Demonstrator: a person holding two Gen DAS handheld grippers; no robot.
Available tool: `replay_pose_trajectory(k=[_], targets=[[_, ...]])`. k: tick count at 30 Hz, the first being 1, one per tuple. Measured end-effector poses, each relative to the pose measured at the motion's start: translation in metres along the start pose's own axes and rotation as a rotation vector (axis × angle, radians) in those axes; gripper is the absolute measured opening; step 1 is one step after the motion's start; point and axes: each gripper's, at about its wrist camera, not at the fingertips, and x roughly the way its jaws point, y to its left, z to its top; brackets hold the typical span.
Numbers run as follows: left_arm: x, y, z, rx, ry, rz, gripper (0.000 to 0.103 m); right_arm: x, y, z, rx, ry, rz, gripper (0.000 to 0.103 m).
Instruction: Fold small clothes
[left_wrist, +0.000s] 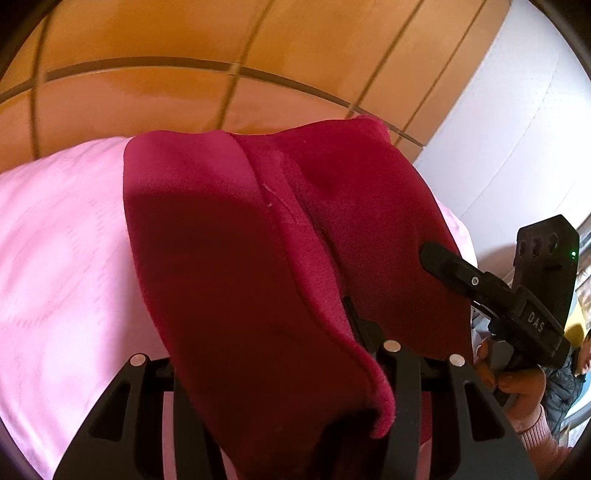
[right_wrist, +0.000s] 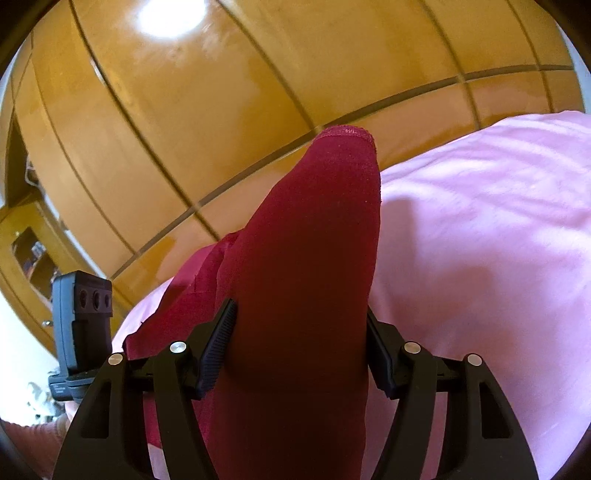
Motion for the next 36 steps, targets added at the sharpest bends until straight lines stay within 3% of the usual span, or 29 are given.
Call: replay_pose_trajectory(k=[11, 15, 19, 22, 25, 31, 36], targets=[[0.068, -0.037, 0.046, 0.1, 0.031, -0.021, 0.046, 0.002, -0.058, 0.036, -0.017, -0.054, -0.098, 0.065], [0.093, -0.038, 0.065, 0.067, 0.053, -0.031, 0.046, 0.005, -0.078, 0.043, -0.004, -0.059, -0.14, 0.065], [0.122, -0.029, 0.078, 0.01, 0.086, -0.007, 0.046, 0.022, -0.098, 0.045, 0.023, -0.028, -0.217, 0.064], [0.14, -0.028, 0.081, 0.073, 0.106, 0.042, 0.053, 0.037, -0.122, 0.037, 0.099, 0.015, -0.257, 0.064], [0.143, -0.03, 0.078, 0.146, 0.099, 0.055, 0.061, 0.041, -0.138, 0.027, 0.163, -0.002, -0.224, 0.067], [0.139, -0.023, 0.077, 0.096, 0.083, 0.063, 0.076, 0.04, -0.155, 0.018, 0.222, -0.012, -0.175, 0.076], [0.121, -0.017, 0.067, 0.074, 0.05, 0.087, 0.077, 0.022, -0.151, 0.015, 0.216, -0.052, -0.224, 0.085]])
